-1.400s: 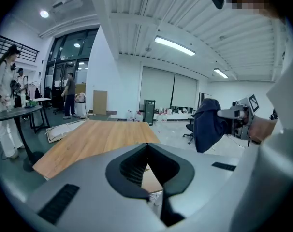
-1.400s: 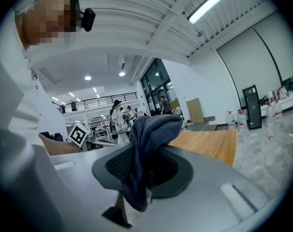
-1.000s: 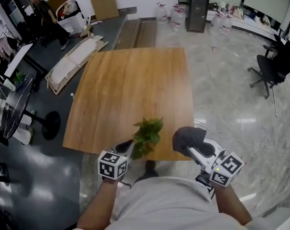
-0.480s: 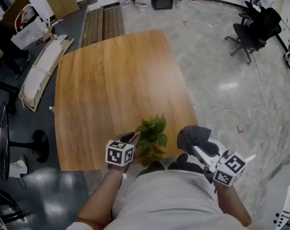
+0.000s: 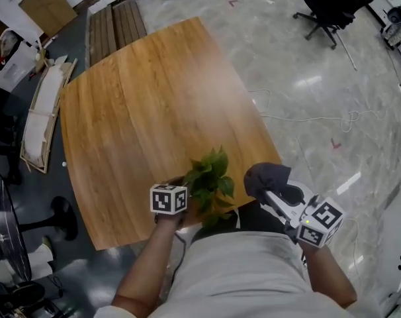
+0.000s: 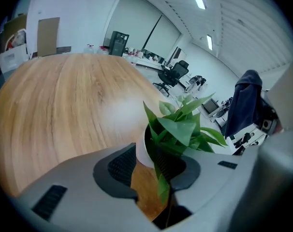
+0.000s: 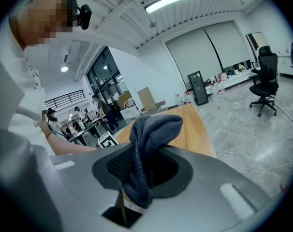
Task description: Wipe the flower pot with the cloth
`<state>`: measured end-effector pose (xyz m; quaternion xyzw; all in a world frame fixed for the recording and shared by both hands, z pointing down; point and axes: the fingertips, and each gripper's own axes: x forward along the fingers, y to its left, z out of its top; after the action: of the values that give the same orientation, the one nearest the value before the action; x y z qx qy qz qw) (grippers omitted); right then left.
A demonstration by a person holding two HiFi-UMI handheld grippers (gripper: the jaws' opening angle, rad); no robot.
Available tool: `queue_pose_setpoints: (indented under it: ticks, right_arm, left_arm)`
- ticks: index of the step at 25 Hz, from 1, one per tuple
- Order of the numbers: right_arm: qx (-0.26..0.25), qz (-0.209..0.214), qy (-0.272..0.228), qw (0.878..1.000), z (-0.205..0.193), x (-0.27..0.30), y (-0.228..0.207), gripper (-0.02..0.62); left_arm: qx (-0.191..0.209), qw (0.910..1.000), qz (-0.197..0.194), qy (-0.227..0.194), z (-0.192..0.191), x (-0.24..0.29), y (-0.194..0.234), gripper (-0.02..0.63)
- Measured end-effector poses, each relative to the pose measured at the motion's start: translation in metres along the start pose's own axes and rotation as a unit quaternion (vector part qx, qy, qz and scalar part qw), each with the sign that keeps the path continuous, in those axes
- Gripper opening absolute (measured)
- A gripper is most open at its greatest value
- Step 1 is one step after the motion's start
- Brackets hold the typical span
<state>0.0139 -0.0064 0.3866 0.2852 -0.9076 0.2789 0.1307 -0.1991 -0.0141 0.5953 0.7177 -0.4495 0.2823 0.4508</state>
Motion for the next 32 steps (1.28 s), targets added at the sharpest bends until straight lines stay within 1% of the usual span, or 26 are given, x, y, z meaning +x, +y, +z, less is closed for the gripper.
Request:
queue_pose_setpoints:
  ticks: [4, 5, 7, 9, 11, 13, 14, 16, 18, 21, 23, 26, 29, 30, 32]
  right_arm:
    - [0.006, -0.008, 0.004, 1.0, -0.006, 0.003, -0.007, 0.084]
    - [0.008, -0.01, 0.005, 1.0, -0.007, 0.002, -0.009, 0.084]
    - [0.012, -0.011, 0.008, 1.0, -0.011, 0.002, -0.012, 0.084]
    - [0.014, -0.006, 0.015, 1.0, -0.016, 0.004, -0.014, 0.084]
    - [0.014, 0.003, 0.024, 1.0, -0.021, 0.011, -0.012, 0.084]
    - [0.012, 0.011, 0.032, 0.999, -0.026, 0.022, -0.012, 0.084]
    - [0.011, 0.014, 0.036, 0.999, -0.028, 0.028, -0.013, 0.084]
    - [0.01, 0.018, 0.041, 0.999, -0.031, 0.038, -0.017, 0.084]
    - [0.009, 0.024, 0.044, 0.999, -0.031, 0.047, -0.019, 0.084]
    - [-0.001, 0.039, 0.047, 0.998, -0.029, 0.068, -0.016, 0.084]
    - [-0.005, 0.05, 0.053, 0.997, -0.03, 0.086, -0.013, 0.083]
    - [0.008, 0.077, 0.062, 0.995, -0.037, 0.109, 0.003, 0.083]
    - [0.013, 0.119, 0.071, 0.99, -0.048, 0.125, 0.033, 0.08]
    - [0.014, 0.127, 0.073, 0.989, -0.053, 0.129, 0.038, 0.08]
    - [0.026, 0.129, 0.08, 0.988, -0.066, 0.136, 0.034, 0.078]
  left_arm:
    - [-0.028, 0.9993, -0.017, 0.02, -0.008, 0.02, 0.003, 0.102]
    - [-0.038, 0.9989, -0.02, 0.018, -0.008, 0.021, 0.002, 0.061]
    - [-0.058, 0.9979, -0.025, 0.01, -0.008, 0.022, 0.001, 0.033]
    - [-0.088, 0.9954, -0.036, 0.003, -0.01, 0.024, 0.0, 0.027]
    - [-0.139, 0.9889, -0.053, -0.007, -0.015, 0.025, 0.003, 0.024]
    - [-0.183, 0.9804, -0.069, -0.02, -0.018, 0.024, 0.008, 0.015]
    - [-0.205, 0.9751, -0.079, -0.027, -0.019, 0.022, 0.008, 0.014]
    - [-0.251, 0.9615, -0.105, -0.041, -0.018, 0.016, 0.005, 0.012]
    - [-0.277, 0.9506, -0.128, -0.054, -0.014, 0.007, -0.002, 0.012]
    - [-0.294, 0.9394, -0.16, -0.074, 0.001, -0.009, -0.019, 0.012]
    - [-0.296, 0.9353, -0.175, -0.084, 0.011, -0.018, -0.03, 0.012]
    - [-0.286, 0.9371, -0.178, -0.089, 0.017, -0.023, -0.038, 0.012]
    - [-0.287, 0.9393, -0.167, -0.086, 0.011, -0.015, -0.035, 0.011]
    - [-0.293, 0.9385, -0.161, -0.085, 0.007, -0.011, -0.032, 0.012]
    - [-0.311, 0.9345, -0.153, -0.082, -0.005, -0.006, -0.024, 0.011]
